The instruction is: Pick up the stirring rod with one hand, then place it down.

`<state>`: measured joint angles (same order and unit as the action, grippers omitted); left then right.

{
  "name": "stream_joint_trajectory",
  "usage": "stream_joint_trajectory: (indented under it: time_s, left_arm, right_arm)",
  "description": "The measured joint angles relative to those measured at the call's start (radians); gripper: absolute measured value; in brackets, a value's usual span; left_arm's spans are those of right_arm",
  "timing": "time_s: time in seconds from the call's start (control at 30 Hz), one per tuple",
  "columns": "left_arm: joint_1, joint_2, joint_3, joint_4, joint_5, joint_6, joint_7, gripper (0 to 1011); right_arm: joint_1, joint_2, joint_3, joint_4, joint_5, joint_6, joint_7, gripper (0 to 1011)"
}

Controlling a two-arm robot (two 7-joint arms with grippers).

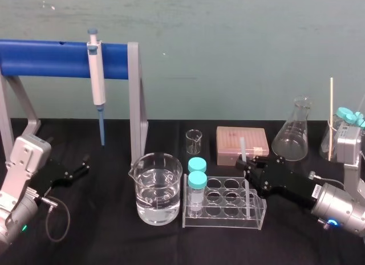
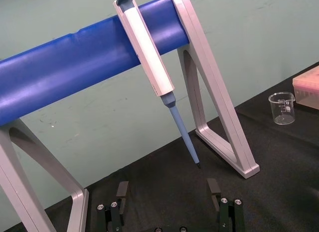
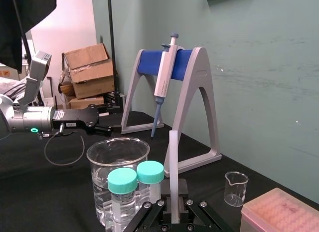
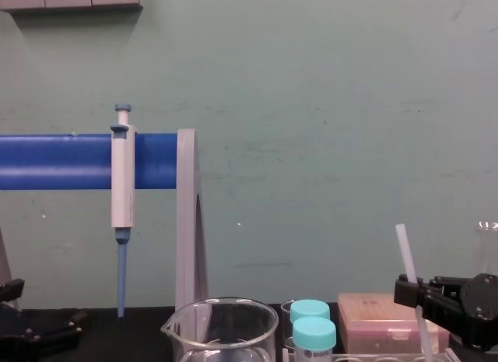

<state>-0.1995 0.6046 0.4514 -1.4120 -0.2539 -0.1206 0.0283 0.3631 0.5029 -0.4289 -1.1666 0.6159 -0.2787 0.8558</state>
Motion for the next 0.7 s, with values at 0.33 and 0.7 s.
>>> stream_joint_trajectory:
  time_s: [0.33, 0.7]
  left_arm:
    - [0.000, 0.000, 0.000, 0.000, 0.000, 0.000, 0.000, 1000]
    - [0.000, 0.000, 0.000, 0.000, 0.000, 0.000, 0.000, 1000]
  right_arm:
    - [0.000, 0.001, 0.001, -0.001, 0.003, 0.000, 0.002, 378]
    - [0.000, 0.001, 0.001, -0.001, 0.003, 0.001, 0.003, 723]
